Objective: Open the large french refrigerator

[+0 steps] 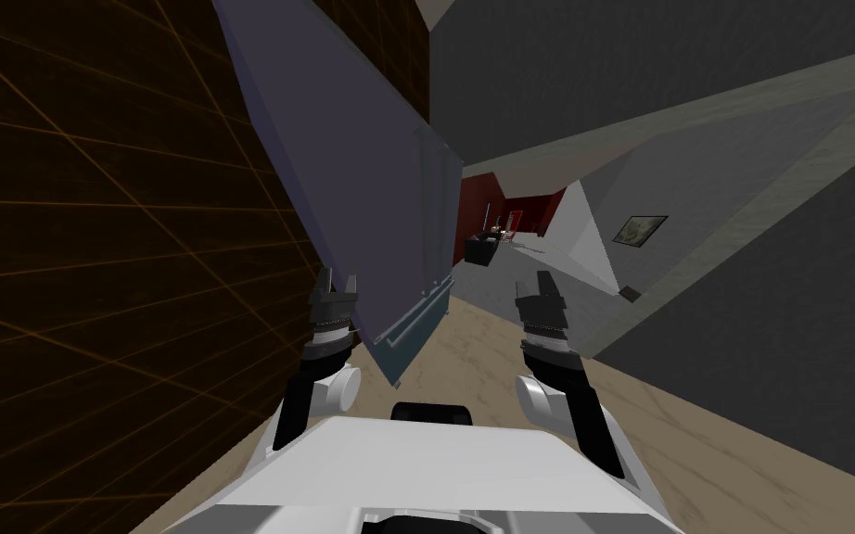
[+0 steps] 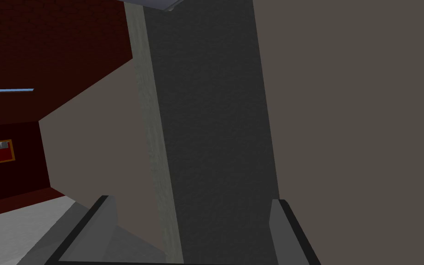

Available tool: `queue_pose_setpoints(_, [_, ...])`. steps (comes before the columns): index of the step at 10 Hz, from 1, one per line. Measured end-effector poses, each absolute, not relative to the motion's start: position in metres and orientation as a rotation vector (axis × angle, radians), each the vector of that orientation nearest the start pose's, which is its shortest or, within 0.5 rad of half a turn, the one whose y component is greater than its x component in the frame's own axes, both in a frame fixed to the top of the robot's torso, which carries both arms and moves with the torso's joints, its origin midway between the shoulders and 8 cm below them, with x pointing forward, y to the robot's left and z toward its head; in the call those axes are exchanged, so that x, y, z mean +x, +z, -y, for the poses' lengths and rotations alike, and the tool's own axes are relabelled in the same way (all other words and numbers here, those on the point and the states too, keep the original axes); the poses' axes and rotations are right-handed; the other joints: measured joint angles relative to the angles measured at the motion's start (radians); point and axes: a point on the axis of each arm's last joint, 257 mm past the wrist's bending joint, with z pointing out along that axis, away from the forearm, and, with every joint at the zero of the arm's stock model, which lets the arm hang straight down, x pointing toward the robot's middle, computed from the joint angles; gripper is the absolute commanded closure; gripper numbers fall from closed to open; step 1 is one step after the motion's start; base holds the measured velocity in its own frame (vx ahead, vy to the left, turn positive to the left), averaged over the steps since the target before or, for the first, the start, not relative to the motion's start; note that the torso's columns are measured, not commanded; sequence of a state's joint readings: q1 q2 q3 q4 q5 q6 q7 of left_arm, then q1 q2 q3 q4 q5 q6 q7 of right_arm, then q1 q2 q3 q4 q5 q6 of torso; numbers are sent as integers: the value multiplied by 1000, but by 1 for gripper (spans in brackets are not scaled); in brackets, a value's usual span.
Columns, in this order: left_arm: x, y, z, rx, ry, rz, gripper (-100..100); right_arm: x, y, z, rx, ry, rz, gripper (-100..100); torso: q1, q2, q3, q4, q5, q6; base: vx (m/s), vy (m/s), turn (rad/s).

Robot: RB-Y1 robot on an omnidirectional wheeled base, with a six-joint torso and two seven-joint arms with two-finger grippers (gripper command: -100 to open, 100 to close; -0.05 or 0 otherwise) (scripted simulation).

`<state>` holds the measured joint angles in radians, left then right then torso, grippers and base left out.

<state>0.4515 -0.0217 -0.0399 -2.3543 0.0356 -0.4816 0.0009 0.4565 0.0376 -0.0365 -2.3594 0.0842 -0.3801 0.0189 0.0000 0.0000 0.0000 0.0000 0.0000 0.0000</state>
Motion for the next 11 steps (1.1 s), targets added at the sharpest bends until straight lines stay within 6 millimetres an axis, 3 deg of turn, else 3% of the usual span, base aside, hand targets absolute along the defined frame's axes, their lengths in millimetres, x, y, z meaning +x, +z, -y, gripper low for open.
queue_pose_setpoints(2, [334,69,-265,-619,-1405,-502,0,349,51,283,628,1202,-627,0,0,104,-209,105,0,0,0,0,0])
queue_pose_setpoints(9, [334,69,-265,-619,-1405,-501,0,348,51,283,628,1202,-627,0,0,618,-1234,617,0,0,0,0,0])
queue_pose_setpoints(10, [334,69,-265,-619,-1405,-501,-100,348,51,283,628,1202,-627,0,0,691,-1382,691,0,0,11,-11,4])
queue_pose_setpoints(11, [338,62,-262,-618,-1410,-527,-100,349,51,283,628,1202,-628,0,0,725,-1451,724,0,0,11,-21,5])
